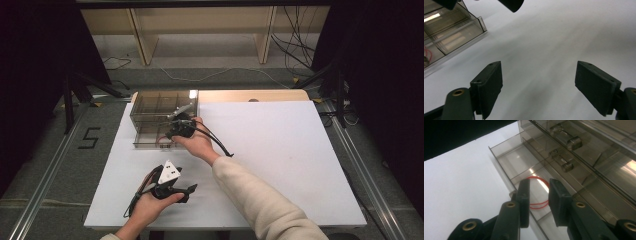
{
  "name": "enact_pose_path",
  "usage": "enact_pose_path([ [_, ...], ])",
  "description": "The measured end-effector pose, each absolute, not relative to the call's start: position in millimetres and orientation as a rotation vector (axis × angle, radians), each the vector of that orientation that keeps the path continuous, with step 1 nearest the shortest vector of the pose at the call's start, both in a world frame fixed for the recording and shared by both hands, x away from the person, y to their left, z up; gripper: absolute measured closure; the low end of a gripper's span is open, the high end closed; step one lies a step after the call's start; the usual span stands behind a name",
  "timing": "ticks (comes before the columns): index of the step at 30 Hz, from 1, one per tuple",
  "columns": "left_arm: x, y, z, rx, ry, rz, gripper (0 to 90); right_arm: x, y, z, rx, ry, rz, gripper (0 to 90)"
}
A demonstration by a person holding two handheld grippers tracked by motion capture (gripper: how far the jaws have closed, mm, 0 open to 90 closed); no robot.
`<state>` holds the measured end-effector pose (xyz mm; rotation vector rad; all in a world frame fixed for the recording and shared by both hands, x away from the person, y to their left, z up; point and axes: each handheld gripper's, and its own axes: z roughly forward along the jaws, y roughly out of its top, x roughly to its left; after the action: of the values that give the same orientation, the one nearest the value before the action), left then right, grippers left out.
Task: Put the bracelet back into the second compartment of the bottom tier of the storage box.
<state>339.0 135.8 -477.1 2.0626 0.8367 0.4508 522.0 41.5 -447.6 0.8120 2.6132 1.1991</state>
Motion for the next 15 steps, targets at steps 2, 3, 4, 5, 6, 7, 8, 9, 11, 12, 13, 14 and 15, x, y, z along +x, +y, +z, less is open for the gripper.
enact_pose_path([
  [2,339,136,-477,2.062,0.837,0.451,22.1,521,38,-446,0.810,2.611,1.197,69.4],
  [3,339,136,-477,2.062,0.837,0.451,22.0,520,37,-445,0.811,2.609,1.197,68.6],
  [4,339,136,-477,2.062,0.836,0.451,22.0,519,35,-444,0.810,2.607,1.200,67.5],
  [5,339,136,-477,2.062,0.836,0.452,22.0,518,33,-443,0.809,2.607,1.197,66.6],
  [6,339,136,-477,2.062,0.835,0.453,22.0,517,31,-442,0.810,2.604,1.196,65.9],
  [7,339,136,-477,2.060,0.837,0.451,22.0,516,28,-441,0.806,2.603,1.199,65.1],
  [8,339,136,-477,2.059,0.838,0.452,22.0,515,26,-440,0.806,2.600,1.202,64.3],
  [9,339,136,-477,2.059,0.838,0.453,22.0,514,22,-438,0.802,2.598,1.196,63.4],
  [11,339,136,-477,2.058,0.839,0.455,22.0,512,16,-435,0.805,2.587,1.200,61.5],
  [12,339,137,-477,2.059,0.838,0.457,22.0,510,12,-434,0.808,2.581,1.199,60.1],
  [13,339,136,-477,2.058,0.839,0.455,22.0,509,8,-433,0.803,2.583,1.199,58.8],
  [14,339,136,-477,2.058,0.840,0.456,22.0,507,4,-431,0.809,2.588,1.186,57.7],
  [15,339,136,-477,2.058,0.840,0.456,22.0,506,0,-430,0.807,2.583,1.184,56.3],
])
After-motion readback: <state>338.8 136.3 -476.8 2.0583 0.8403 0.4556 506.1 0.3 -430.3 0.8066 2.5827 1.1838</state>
